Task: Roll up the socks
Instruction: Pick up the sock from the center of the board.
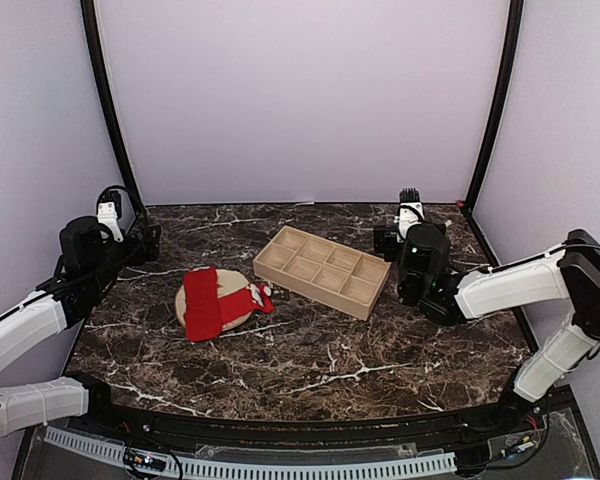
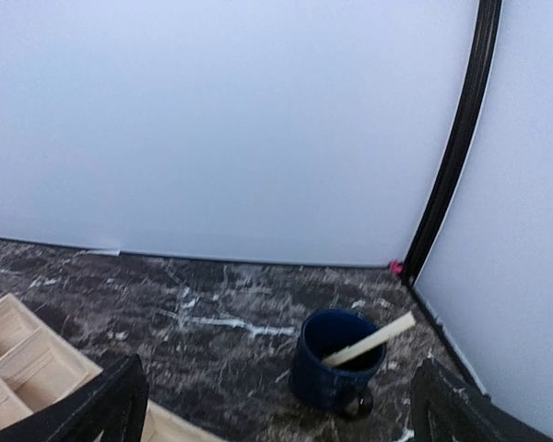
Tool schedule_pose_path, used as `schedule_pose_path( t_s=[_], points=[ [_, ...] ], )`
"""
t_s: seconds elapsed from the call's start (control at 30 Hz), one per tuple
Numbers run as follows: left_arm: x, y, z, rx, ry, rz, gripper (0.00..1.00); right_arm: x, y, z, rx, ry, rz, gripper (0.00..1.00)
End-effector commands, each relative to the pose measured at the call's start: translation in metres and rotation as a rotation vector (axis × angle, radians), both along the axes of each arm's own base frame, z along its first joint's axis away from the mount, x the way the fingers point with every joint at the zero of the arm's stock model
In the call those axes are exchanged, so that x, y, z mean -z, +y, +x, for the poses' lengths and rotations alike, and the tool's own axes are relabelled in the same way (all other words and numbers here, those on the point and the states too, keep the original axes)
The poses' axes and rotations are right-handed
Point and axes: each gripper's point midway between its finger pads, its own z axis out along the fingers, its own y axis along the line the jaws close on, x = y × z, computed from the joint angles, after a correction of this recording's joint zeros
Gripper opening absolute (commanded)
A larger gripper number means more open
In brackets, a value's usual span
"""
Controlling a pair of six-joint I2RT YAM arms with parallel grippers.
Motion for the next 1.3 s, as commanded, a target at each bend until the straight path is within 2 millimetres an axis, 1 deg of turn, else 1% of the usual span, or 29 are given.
schedule_pose_path(
  t_s=[0.0, 0.07, 0.17, 0.27, 0.37, 0.43, 0.53, 0.6, 0.67, 0.73, 0.83, 0.9, 0.97, 1.17, 1.27],
  points=[
    [-0.007, -0.011, -0.002, 0.032, 0.031, -0.027, 0.99, -0.044, 0.015, 0.006, 0.109, -0.092, -0.074, 1.00],
    [-0.003, -0.017, 0.002, 0.050, 0.061, -0.038, 0.99, -0.049, 0.037, 0.010, 0.069, -0.089, -0.108, 0.97],
    [0.006, -0.027, 0.011, 0.080, 0.136, -0.064, 0.99, -0.051, 0.067, 0.009, -0.020, -0.072, -0.116, 0.88],
    [0.019, -0.039, 0.027, 0.098, 0.231, -0.106, 0.99, -0.045, 0.092, -0.002, -0.123, -0.021, -0.098, 0.80],
    [0.038, -0.041, 0.039, 0.054, 0.340, -0.153, 0.99, -0.035, 0.113, -0.014, -0.225, 0.037, -0.036, 0.74],
    [0.051, -0.044, 0.046, 0.039, 0.402, -0.186, 0.96, -0.029, 0.123, -0.022, -0.259, 0.074, -0.018, 0.72],
    [0.068, -0.049, 0.055, 0.026, 0.485, -0.224, 0.94, -0.017, 0.136, -0.033, -0.282, 0.119, -0.035, 0.72],
    [0.085, -0.051, 0.059, 0.004, 0.556, -0.238, 0.89, -0.012, 0.146, -0.041, -0.294, 0.138, -0.047, 0.71],
    [0.099, -0.051, 0.063, -0.009, 0.601, -0.269, 0.88, -0.010, 0.153, -0.049, -0.306, 0.140, -0.053, 0.72],
    [0.112, -0.047, 0.067, -0.021, 0.635, -0.319, 0.88, -0.007, 0.159, -0.056, -0.323, 0.151, -0.038, 0.71],
    [0.128, -0.038, 0.071, -0.025, 0.673, -0.436, 0.83, -0.002, 0.169, -0.063, -0.351, 0.177, -0.011, 0.72],
    [0.136, -0.036, 0.074, -0.012, 0.690, -0.500, 0.81, 0.003, 0.175, -0.067, -0.364, 0.188, -0.008, 0.72],
    [0.142, -0.035, 0.076, -0.003, 0.706, -0.527, 0.80, 0.007, 0.180, -0.070, -0.372, 0.197, -0.014, 0.72],
    [0.157, -0.049, 0.080, 0.073, 0.755, -0.589, 0.78, 0.022, 0.194, -0.074, -0.389, 0.226, -0.037, 0.72],
    [0.168, -0.057, 0.081, 0.107, 0.793, -0.616, 0.75, 0.022, 0.198, -0.075, -0.392, 0.228, -0.043, 0.73]
  ],
)
